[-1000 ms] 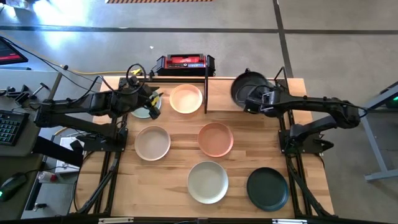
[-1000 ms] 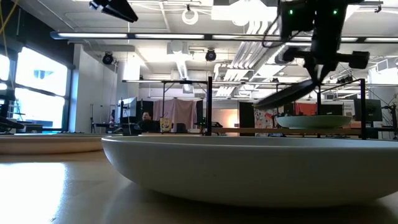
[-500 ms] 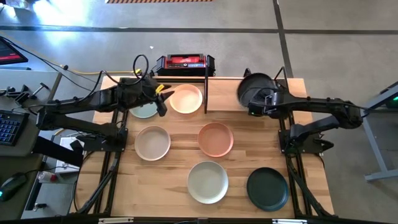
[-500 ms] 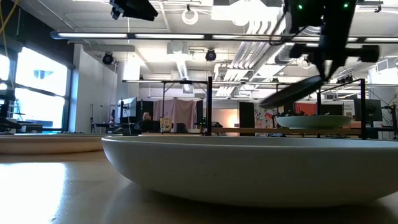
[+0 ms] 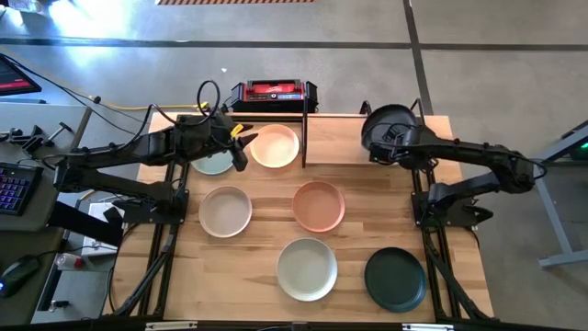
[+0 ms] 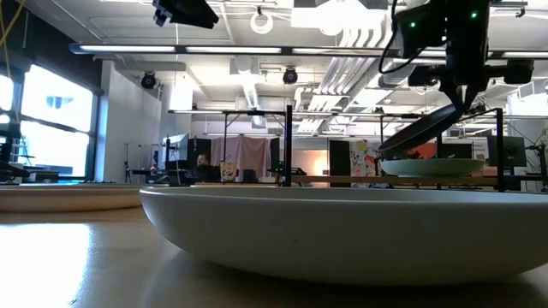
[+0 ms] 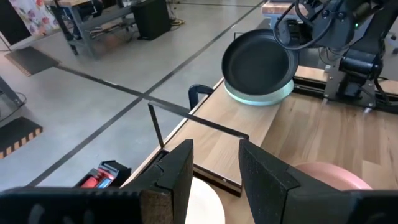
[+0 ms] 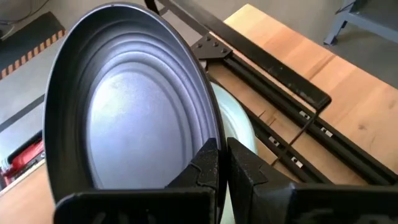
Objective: Place and stack plates onto a shelf
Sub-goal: Stack the black plate on top of the light green plate, then stack the black plate on top of the black plate
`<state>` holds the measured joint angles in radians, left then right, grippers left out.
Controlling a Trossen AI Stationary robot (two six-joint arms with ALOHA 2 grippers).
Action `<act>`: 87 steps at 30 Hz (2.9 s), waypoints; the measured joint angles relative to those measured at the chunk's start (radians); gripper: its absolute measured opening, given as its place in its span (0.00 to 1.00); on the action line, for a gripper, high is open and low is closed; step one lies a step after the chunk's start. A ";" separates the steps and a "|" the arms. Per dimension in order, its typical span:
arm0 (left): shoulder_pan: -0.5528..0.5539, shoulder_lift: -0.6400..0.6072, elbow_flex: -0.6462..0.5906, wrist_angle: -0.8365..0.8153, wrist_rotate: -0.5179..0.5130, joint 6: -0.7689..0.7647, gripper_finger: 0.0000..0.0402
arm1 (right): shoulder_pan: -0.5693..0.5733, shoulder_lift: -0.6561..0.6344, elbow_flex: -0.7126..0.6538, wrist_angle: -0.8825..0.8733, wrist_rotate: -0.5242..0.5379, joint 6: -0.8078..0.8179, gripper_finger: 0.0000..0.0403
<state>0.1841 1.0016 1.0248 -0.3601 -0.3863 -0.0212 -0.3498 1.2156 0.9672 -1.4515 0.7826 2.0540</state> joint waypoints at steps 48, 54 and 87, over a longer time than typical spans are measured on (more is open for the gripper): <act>0.000 0.000 0.000 -0.009 -0.021 0.044 0.30 | -0.015 0.092 0.000 0.011 -0.062 0.006 0.22; 0.000 0.000 0.000 -0.009 -0.027 0.044 0.30 | 0.010 0.055 0.000 0.070 -0.111 -0.136 0.23; 0.023 -0.047 0.001 -0.264 0.372 -0.212 0.30 | 0.590 0.040 0.000 0.483 -0.956 -1.076 0.23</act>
<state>0.2066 0.9543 1.0260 -0.6240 -0.0139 -0.2336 0.2401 1.2553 0.9672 -0.9684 -0.1737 0.9783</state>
